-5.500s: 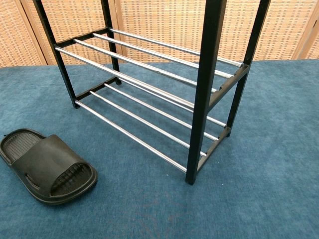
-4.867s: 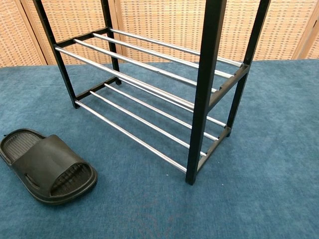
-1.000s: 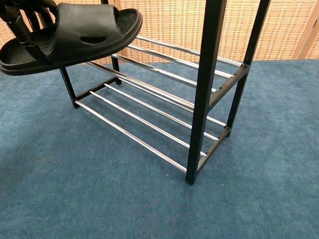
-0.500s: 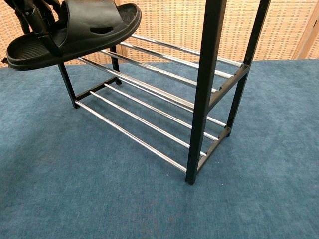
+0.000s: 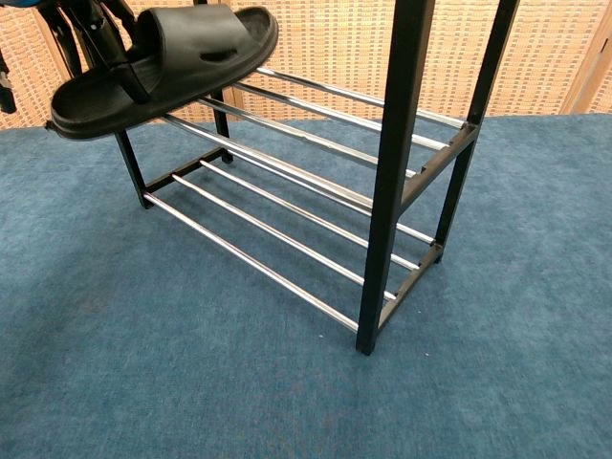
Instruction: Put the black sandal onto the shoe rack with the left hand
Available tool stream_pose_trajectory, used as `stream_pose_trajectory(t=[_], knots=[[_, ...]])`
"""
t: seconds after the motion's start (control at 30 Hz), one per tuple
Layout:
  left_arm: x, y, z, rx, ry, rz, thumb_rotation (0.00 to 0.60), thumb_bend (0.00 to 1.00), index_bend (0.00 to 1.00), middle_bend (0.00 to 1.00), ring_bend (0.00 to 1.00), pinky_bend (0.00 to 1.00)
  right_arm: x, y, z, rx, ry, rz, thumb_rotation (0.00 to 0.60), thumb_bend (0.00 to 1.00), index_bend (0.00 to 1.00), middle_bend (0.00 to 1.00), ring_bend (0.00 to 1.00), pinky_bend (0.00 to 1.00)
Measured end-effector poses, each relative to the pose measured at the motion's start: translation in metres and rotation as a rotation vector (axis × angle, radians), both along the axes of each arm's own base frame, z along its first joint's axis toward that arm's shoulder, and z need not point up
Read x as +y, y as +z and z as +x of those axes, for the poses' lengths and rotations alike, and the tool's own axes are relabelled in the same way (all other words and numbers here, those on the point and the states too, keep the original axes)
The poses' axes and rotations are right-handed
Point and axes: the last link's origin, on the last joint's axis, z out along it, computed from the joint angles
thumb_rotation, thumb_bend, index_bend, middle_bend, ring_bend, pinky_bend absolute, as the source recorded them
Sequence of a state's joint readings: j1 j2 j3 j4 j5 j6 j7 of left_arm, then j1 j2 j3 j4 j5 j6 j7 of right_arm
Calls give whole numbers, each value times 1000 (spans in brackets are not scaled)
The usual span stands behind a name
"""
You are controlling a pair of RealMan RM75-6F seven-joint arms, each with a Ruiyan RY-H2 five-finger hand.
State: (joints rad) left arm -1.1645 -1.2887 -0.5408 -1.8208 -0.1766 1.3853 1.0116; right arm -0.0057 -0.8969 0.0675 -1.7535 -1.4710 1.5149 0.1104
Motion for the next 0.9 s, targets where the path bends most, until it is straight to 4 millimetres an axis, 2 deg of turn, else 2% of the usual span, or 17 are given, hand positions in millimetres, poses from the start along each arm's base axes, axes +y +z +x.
stream_pose_trajectory(t=[0.17, 0.33, 0.6, 0.67, 0.77, 0.83, 0.9], knots=[[9, -6, 1, -45, 5, -13, 600, 150, 502, 427, 375, 446, -1, 0, -1, -2, -4, 1, 600, 0, 0, 0, 0, 0], [13, -4, 6, -42, -7, 1, 600, 150, 503, 418, 374, 446, -2, 1, -2, -3, -10, 1, 600, 0, 0, 0, 0, 0], [14, -5, 9, -65, 0, -11, 600, 149, 418, 273, 280, 438, -2, 1, -2, -4, -13, 4, 600, 0, 0, 0, 0, 0], [14, -5, 11, -76, -6, -11, 600, 149, 375, 225, 243, 421, -2, 1, -2, -4, -13, 4, 600, 0, 0, 0, 0, 0], [12, -6, 13, -97, -16, -20, 600, 149, 232, 76, 112, 367, -2, 1, -2, -6, -12, 4, 600, 0, 0, 0, 0, 0], [11, -6, 14, -105, -20, -30, 600, 149, 98, 4, 19, 227, -1, 1, -1, -6, -11, 5, 600, 0, 0, 0, 0, 0], [10, -5, 15, -114, -28, -35, 600, 149, 22, 0, 0, 99, -1, 2, -1, -7, -10, 4, 600, 0, 0, 0, 0, 0]])
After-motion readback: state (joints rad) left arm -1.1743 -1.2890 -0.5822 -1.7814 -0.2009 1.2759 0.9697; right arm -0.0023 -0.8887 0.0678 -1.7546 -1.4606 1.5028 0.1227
